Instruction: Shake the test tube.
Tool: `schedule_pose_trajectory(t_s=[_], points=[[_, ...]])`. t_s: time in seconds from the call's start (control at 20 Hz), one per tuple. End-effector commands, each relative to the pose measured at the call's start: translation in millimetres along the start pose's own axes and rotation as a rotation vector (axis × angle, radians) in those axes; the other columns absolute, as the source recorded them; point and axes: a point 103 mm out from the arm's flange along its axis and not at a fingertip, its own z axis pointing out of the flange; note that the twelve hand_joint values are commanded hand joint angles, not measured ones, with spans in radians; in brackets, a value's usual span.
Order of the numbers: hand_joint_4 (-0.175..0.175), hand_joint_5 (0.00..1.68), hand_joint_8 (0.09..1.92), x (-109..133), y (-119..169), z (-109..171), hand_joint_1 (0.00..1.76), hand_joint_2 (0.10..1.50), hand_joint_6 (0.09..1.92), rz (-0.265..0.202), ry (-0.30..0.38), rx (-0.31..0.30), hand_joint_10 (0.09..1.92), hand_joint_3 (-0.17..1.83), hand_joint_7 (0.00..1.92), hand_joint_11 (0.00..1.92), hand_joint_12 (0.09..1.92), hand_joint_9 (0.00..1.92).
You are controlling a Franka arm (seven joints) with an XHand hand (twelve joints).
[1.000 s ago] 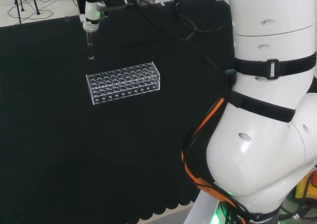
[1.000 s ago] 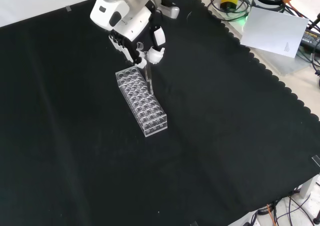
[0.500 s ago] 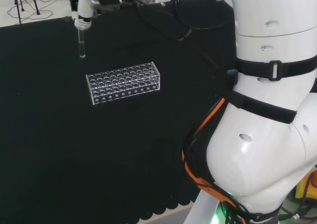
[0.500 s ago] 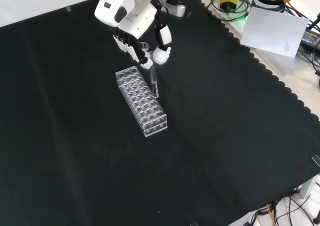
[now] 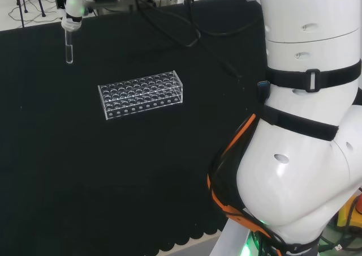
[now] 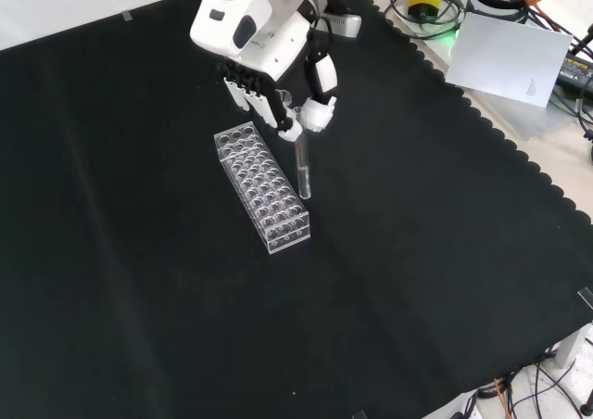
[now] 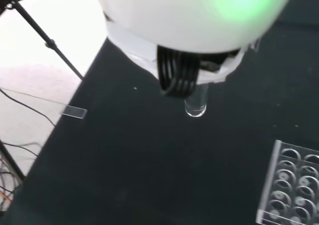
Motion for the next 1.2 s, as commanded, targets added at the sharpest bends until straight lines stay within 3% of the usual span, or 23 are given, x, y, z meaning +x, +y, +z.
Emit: schedule_pose_trajectory(t_s=[0.05,0.4,0.9,1.05,1.2], points=[[-0.175,1.52,0.28,-53.7,-8.4,18.4,1.35,0.39,0.33,0.129,-0.067,0.057,0.65,0.97,1.60,1.40,0.99,1.66],[-0.175,1.52,0.27,-139.1,-41.6,24.4,1.35,0.39,0.32,0.327,-0.134,0.096,0.65,0.97,1.60,1.40,0.99,1.66],[-0.175,1.52,0.27,-249.5,-111.3,-21.0,1.35,0.39,0.32,0.617,-0.104,0.006,0.65,0.97,1.60,1.40,0.99,1.66],[-0.175,1.52,0.27,-262.5,-119.9,-32.6,1.35,0.39,0.32,0.654,-0.095,-0.023,0.65,0.97,1.60,1.40,0.99,1.66],[-0.175,1.52,0.26,-251.0,-110.8,-38.1,1.35,0.39,0.32,0.621,-0.093,-0.049,0.65,0.97,1.60,1.40,0.99,1.66]])
